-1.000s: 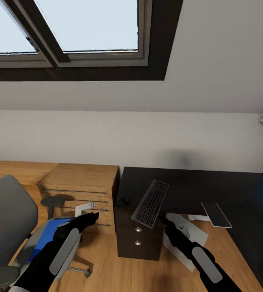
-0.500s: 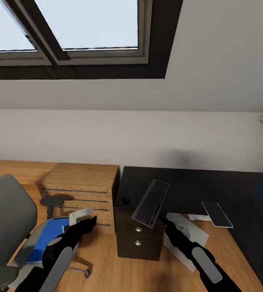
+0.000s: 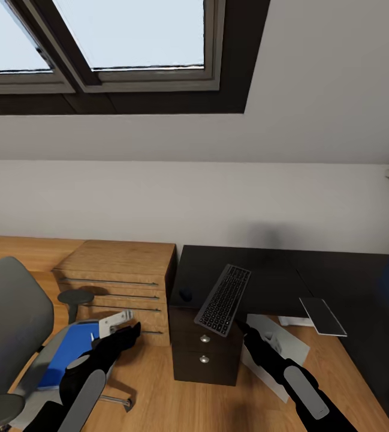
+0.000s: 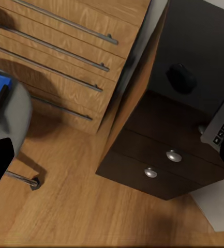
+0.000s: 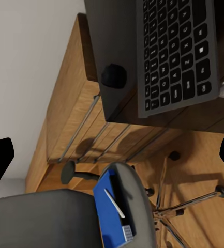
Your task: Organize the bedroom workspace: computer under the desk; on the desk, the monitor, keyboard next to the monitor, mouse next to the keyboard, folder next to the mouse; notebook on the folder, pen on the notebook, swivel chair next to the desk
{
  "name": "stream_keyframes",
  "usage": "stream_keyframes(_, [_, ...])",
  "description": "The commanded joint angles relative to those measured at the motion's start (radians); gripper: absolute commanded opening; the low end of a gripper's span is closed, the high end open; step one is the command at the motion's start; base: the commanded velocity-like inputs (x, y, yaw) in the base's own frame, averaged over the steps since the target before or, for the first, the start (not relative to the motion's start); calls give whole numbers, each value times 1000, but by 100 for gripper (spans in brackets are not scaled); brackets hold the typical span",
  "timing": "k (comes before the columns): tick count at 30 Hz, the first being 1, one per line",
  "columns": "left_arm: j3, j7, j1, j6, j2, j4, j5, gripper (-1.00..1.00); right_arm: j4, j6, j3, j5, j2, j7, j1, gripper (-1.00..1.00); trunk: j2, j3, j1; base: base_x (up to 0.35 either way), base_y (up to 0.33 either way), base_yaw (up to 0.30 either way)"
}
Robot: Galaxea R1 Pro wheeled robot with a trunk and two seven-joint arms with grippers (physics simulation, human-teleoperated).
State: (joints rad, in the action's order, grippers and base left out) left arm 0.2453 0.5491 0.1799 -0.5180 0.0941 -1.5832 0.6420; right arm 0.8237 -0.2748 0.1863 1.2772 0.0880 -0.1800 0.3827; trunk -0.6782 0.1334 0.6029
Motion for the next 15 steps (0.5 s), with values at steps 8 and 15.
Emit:
stream_keyframes(8, [2,12,1,-1,3,-1,33,100,-16,0,2,6,1,-1,1,100,-58,27,31,0,0,0])
stream_keyframes(15, [2,12,1,0,3,-1,33,100,-40,7,0,6,1,-2,1,100,-107,49,58,0,0,0])
